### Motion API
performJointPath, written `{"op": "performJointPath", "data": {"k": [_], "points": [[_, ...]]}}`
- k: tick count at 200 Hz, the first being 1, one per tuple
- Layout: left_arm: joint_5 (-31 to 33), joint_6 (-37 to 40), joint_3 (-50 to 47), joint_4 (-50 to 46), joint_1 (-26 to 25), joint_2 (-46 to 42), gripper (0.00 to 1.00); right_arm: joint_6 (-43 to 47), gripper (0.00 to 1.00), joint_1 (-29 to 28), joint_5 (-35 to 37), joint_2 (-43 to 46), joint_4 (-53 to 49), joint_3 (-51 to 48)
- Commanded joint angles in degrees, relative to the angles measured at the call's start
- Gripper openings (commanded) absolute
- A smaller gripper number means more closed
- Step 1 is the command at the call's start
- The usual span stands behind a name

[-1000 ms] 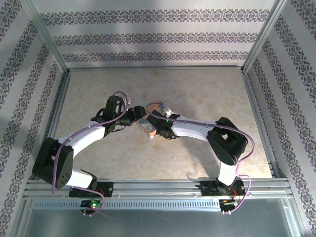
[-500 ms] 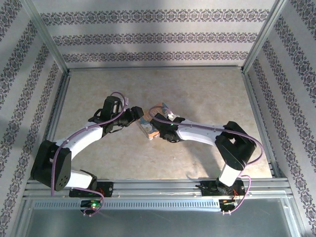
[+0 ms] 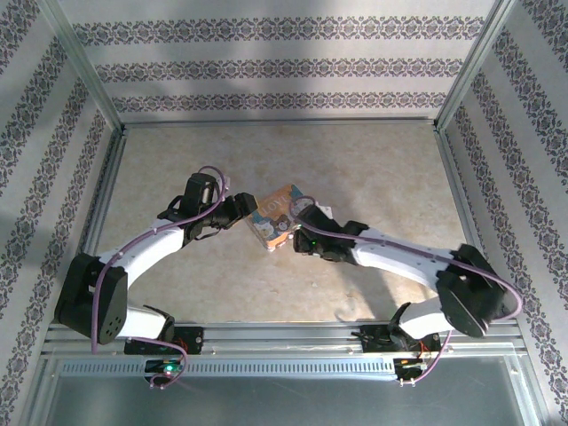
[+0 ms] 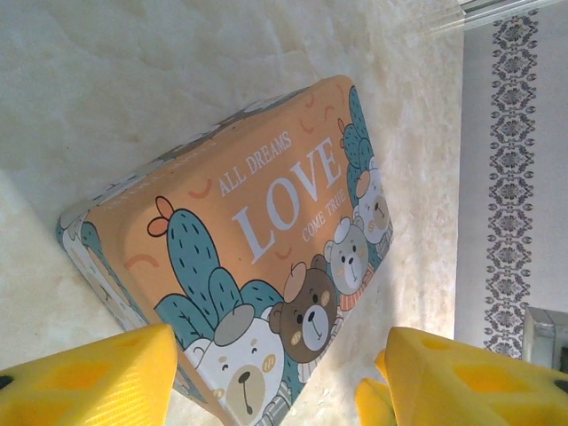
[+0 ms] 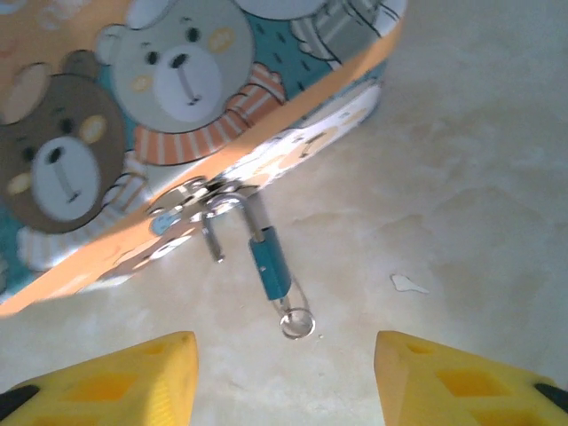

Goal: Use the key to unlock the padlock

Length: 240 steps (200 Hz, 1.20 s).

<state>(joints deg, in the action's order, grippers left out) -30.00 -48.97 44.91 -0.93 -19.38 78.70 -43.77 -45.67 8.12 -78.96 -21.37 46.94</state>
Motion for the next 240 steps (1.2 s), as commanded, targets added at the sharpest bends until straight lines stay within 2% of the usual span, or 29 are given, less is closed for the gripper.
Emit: {"op": "performJointPath", "data": {"k": [1, 34, 68, 134, 199, 240], "points": [[-2.2, 1.0, 2.0, -0.6, 0.2, -0.7, 0.61, 8.2, 0.55, 6.6, -14.7, 3.7, 6.7, -3.9], [-3.3, 0.8, 4.9, -0.3, -2.0, 1.0, 0.6, 9.1, 0.53, 15.0, -33.4, 2.9, 10.9, -6.5], [-4.7, 0.6, 8.9, 0.5, -4.7, 4.4, 0.6, 7.3, 0.51, 18.2, -43.4, 0.8, 19.6, -9.9], [-7.2, 0.3, 14.8, 3.4, -7.9, 13.2, 0.59, 8.9, 0.47, 21.6, -46.2, -6.8, 27.1, -12.0], [-8.8, -0.1, 15.2, 5.7, -8.2, 18.1, 0.57, 10.3, 0.38, 24.3, -52.2, -13.0, 38.3, -12.7], [-8.7, -0.2, 14.9, 6.4, -8.2, 19.9, 0.56, 9.1, 0.38, 24.6, -54.5, -16.0, 45.8, -13.4]]}}
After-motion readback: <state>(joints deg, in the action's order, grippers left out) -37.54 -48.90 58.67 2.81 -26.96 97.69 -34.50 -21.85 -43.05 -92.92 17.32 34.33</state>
